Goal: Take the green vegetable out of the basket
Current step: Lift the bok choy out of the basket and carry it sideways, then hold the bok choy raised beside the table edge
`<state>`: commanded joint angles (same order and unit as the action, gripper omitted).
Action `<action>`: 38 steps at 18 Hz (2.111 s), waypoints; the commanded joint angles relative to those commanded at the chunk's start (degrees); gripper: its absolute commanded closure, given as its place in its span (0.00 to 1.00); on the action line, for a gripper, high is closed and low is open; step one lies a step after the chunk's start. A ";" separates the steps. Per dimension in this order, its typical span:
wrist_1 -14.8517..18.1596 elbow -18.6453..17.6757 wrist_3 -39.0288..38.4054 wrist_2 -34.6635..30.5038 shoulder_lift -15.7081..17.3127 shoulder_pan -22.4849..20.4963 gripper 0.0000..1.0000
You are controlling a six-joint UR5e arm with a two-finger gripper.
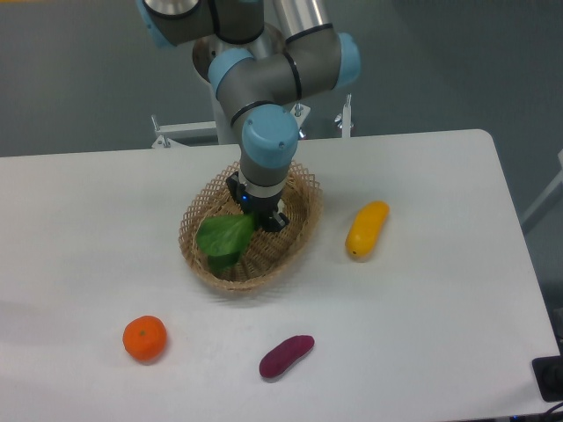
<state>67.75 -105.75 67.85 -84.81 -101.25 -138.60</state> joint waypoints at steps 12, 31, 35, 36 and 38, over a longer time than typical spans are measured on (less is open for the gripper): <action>0.10 21.97 0.62 0.09 -12.11 -9.31 0.69; 2.99 40.09 13.80 -6.50 -25.13 -17.94 0.69; 3.44 40.45 13.97 -6.68 -25.58 -17.94 0.69; 3.44 40.36 13.97 -6.77 -25.58 -17.85 0.69; 3.35 40.18 13.89 -6.85 -25.58 -17.85 0.69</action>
<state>71.10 -65.57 81.74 -91.67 -126.83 -156.45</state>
